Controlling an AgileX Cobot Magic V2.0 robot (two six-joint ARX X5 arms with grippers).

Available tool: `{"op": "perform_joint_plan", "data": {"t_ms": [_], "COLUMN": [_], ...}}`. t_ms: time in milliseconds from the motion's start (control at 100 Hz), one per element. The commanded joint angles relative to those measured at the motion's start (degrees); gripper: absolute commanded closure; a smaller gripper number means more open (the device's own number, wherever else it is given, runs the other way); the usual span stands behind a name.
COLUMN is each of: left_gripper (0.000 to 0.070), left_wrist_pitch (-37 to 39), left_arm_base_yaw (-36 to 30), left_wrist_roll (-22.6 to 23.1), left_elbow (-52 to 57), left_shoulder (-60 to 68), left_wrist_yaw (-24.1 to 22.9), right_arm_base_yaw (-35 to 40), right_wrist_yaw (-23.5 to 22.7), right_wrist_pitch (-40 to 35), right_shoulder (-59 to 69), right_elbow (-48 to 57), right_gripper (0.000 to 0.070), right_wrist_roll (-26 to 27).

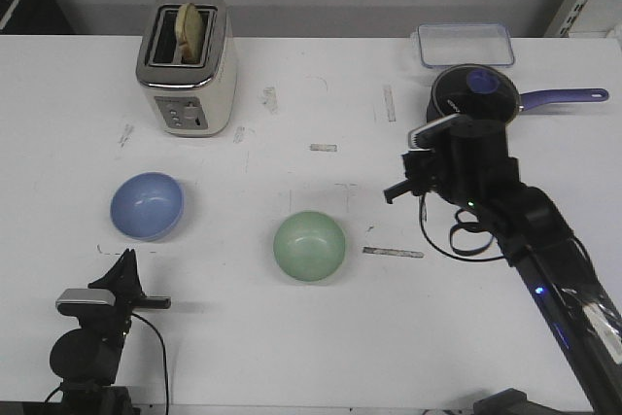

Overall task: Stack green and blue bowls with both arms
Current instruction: 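Release the green bowl and retract the right gripper toward the robot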

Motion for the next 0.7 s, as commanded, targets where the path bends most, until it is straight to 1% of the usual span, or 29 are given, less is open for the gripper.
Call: {"op": "perform_joint_plan", "data": {"t_ms": [0,60,150,310,420,690], "left_gripper": [0.0699,0.0699,0.0699,0.0699,0.0699,0.0699], "left_wrist_pitch": [0.70,0.70,0.70,0.70,0.70,0.79], "left_arm_base_yaw": [-0.11,-0.11,-0.09,-0.09,-0.09,-0.07], "left_wrist_roll": [-0.07,-0.07,-0.07,-0.07,-0.07,-0.07], "left_elbow": [-1.18,-1.18,-1.18,-1.18,-1.18,-1.18], "left_shoulder": [-0.11,-0.11,-0.11,-0.11,-0.11,-0.11], "left_wrist_yaw": [-0.07,-0.07,-0.09,-0.09,-0.09,-0.15], "right_arm_base_yaw": [-2.12,-4.70,-8.68,-13.62,-14.75,-14.73], "right_wrist_yaw": [1.75,2.91,3.08,3.10,3.13,3.08], "right_wrist_pitch": [-0.35,-0.11,1.01,6.16,9.53,17.77], "right_shoulder": [-1.77,-4.48,-8.46,-16.55,-22.43,-36.15], "right_elbow": [-0.15,-2.16,-6.49,-17.73,-25.75,-42.88], "right_gripper": [0.0694,0.0694,0.0694,0.0694,0.0694,0.0694], "right_wrist_roll": [-0.13,-0.13,-0.13,0.00,0.31,0.28]}}
